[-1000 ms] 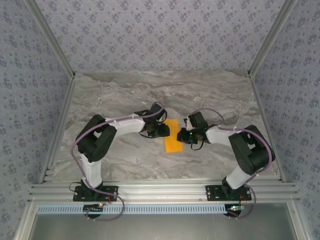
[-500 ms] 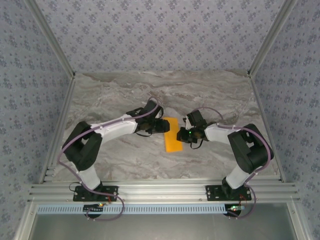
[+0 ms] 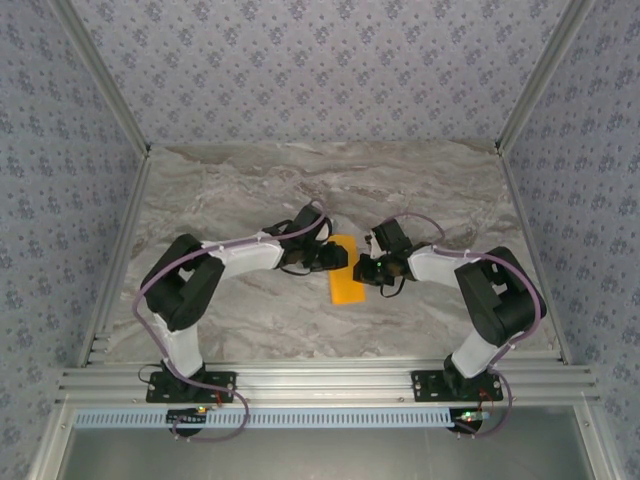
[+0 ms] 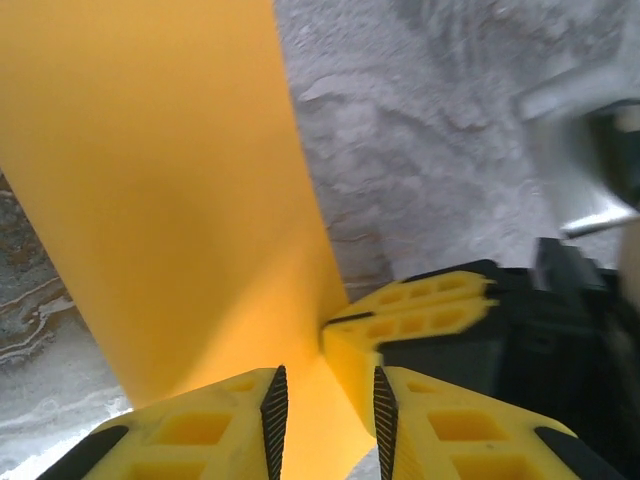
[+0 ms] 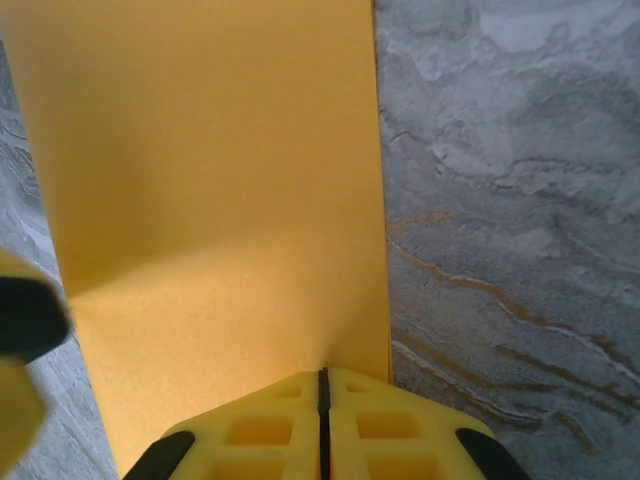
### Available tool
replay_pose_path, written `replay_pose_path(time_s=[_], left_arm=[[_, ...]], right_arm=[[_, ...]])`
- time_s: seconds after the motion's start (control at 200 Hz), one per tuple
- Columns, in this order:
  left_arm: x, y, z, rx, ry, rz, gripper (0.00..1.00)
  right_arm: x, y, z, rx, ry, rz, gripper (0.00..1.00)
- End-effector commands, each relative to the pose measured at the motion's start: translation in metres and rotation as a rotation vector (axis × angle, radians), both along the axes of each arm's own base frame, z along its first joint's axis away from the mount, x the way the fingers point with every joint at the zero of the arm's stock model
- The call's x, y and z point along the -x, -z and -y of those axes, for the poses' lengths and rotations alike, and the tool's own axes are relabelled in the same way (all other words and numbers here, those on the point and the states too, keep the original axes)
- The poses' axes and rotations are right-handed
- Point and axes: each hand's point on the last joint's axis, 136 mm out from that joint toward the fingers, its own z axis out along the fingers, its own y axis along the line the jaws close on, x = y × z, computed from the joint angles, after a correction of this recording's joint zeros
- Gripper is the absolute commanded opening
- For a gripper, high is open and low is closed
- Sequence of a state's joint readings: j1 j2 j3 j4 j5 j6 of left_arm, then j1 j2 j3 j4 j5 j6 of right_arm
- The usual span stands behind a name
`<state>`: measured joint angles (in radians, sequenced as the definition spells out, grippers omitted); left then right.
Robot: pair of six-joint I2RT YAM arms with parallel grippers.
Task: Fold a paper plane with a square sheet of paper (fold left side to right side)
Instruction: First fold the square sheet of paper in half at the center of the table.
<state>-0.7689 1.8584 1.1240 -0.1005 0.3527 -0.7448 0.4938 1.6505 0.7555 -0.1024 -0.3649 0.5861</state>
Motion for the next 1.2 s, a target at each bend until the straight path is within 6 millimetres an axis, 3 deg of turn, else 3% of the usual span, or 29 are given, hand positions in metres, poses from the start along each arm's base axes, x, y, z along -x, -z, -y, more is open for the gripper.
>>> replay_pose_path(time_s=[0.0,0.21,0.34,0.56,0.69,0.795,0.959,1.194], left_arm=[[0.0,0.009,0.003,-0.011,0.014,-0.005,0.31],[-0.001,0.039,-0.017,-0.081,-0.014,-0.031,0.29],[0.0,0.047,-0.028,-0.095,-0.031,-0.043,0.28],[-0.003,0.04,-0.051,-0.101,-0.064,-0.036,0.28],[-0.007,0.02,-0.059,-0.08,-0.062,0.006,0.28],[-0.009,-0.006,-0.053,-0.02,-0.042,0.059,0.28],[-0.006,-0.033,-0.023,0.115,0.014,0.096,0.28],[-0.011,-0.004,0.003,0.093,0.023,0.043,0.27]], right_arm=[[0.029,0.039,0.028,0.175,0.003,-0.118,0.1],[0.032,0.039,0.031,0.195,-0.014,-0.129,0.1],[0.035,0.04,0.033,0.207,-0.025,-0.139,0.1],[0.038,0.04,0.035,0.215,-0.035,-0.146,0.1],[0.038,0.04,0.033,0.205,-0.036,-0.146,0.1],[0.036,0.038,0.031,0.195,-0.037,-0.141,0.1],[0.035,0.037,0.029,0.191,-0.038,-0.139,0.1],[0.036,0.037,0.029,0.191,-0.04,-0.14,0.1]])
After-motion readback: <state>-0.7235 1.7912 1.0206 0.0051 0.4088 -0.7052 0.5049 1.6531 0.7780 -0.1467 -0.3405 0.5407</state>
